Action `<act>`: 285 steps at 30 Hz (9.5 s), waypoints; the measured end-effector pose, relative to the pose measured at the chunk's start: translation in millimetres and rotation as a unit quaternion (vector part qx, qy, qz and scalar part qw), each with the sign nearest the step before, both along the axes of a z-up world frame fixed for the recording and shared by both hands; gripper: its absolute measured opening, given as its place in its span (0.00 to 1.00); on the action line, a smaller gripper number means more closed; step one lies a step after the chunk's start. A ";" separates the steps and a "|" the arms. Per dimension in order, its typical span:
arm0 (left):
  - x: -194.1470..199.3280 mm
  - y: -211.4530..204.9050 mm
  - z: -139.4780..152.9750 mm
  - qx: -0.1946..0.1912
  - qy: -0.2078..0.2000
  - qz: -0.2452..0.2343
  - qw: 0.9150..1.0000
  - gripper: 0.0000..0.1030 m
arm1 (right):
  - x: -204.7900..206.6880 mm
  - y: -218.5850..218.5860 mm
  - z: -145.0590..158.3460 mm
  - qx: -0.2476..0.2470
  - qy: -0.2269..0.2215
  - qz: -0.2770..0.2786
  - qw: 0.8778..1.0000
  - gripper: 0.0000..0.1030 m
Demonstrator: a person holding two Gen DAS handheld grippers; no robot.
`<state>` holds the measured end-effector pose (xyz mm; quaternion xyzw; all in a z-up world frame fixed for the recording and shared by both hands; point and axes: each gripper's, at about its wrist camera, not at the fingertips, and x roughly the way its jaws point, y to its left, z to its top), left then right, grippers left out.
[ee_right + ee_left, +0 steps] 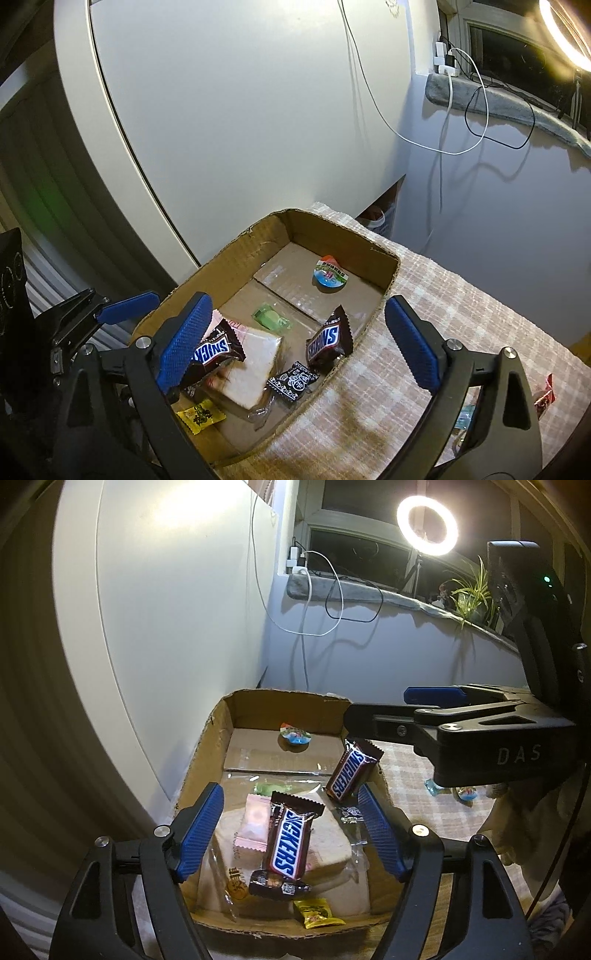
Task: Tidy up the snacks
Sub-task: 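Open both tools over the box, releasing the pink candy and black packet, then move both tools back to the remaining red-wrapped sweets and open around them, then grasp a red-wrapped chocolate with the left tool while the right tool grasps another, then carry the red-wrapped chocolates over the box with both tools, then open both tools over the box, dropping the red-wrapped chocolates, then move both tools back to the green mint and yellow jelly cup, then grasp the green mint with the left tool while the right tool grasps the yellow jelly cup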
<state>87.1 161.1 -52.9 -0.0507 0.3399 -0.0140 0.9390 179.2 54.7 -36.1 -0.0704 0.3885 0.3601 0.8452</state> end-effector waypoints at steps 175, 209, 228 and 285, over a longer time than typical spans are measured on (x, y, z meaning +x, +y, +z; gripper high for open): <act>28.2 43.7 5.7 -0.052 -0.023 0.041 0.998 0.42 | 18.3 -15.3 -20.2 0.063 0.111 -0.019 0.992 0.39; 19.6 32.1 13.3 -0.027 -0.034 0.043 0.998 0.66 | 13.5 -30.2 -3.7 0.048 0.058 -0.065 0.995 0.88; 6.5 -16.8 32.7 -0.016 -0.050 0.002 0.999 0.66 | -9.7 -87.2 13.3 0.038 0.037 -0.082 0.995 0.88; 57.7 -192.0 -84.5 0.002 0.114 -0.156 0.981 0.31 | 13.3 -187.5 -106.1 -0.082 0.080 -0.042 0.993 0.39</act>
